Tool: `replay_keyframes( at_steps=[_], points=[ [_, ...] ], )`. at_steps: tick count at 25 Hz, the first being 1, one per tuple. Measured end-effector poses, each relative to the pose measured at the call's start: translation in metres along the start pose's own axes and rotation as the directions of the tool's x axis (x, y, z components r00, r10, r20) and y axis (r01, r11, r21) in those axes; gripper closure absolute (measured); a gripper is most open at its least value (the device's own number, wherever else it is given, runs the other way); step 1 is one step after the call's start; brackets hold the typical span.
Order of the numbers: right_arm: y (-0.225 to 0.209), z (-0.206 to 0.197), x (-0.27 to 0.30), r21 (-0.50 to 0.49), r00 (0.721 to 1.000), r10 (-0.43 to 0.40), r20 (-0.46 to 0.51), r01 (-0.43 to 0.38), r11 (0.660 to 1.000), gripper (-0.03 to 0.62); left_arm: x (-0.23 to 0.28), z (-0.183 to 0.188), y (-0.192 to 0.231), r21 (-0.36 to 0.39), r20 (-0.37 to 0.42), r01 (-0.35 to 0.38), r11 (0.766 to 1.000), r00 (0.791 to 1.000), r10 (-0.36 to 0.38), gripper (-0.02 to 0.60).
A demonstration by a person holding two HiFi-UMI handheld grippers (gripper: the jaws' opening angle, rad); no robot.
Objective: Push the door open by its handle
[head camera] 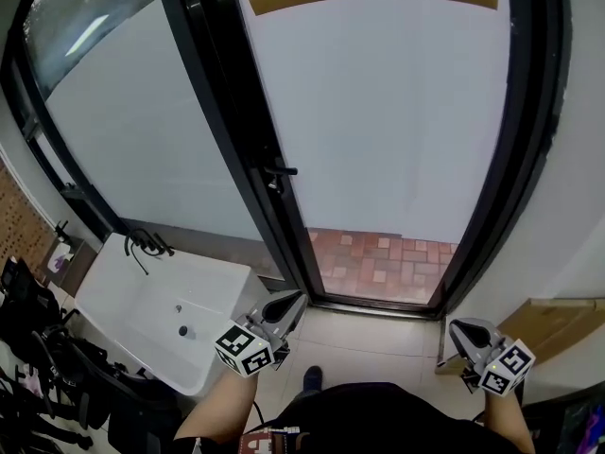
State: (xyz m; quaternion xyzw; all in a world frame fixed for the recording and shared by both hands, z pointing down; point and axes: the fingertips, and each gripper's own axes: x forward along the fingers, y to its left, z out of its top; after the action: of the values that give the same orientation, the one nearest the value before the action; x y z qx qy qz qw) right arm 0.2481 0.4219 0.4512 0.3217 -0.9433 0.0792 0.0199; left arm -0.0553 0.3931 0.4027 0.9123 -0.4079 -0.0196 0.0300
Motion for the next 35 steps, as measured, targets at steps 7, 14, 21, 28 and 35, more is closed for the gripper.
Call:
replay_keyframes(
  at_steps=[7, 14, 21, 28, 35],
  points=[
    [-0.043, 0.010, 0.104, -0.033, 0.998, -0.056, -0.023, 0.056, 0.998, 0.594, 0.060, 0.018, 0.122, 0.293, -0.061, -0.015, 0.956, 0.998, 0.035, 0.588],
    [-0.081, 0.053, 0.261, 0.005, 0.998, -0.066, 0.009, 0.066, 0.998, 0.595, 0.142, 0.037, 0.247, 0.712, -0.311, 0.157, 0.685, 0.945, 0.106, 0.428],
    [-0.121, 0.067, 0.336, 0.019, 0.999, 0.021, -0.024, -0.021, 1.000, 0.595, 0.224, 0.001, 0.317, 0.862, -0.486, 0.372, 0.343, 0.799, 0.354, 0.428],
    [-0.152, 0.076, 0.364, 0.044, 0.961, 0.277, -0.018, -0.276, 0.960, 0.594, 0.248, -0.040, 0.369, 0.819, -0.534, 0.530, 0.218, 0.568, 0.626, 0.444],
    [-0.178, 0.067, 0.379, 0.099, 0.889, 0.457, -0.019, -0.453, 0.886, 0.594, 0.262, -0.040, 0.383, 0.872, -0.406, 0.480, 0.095, 0.600, 0.690, 0.584]
  ],
)
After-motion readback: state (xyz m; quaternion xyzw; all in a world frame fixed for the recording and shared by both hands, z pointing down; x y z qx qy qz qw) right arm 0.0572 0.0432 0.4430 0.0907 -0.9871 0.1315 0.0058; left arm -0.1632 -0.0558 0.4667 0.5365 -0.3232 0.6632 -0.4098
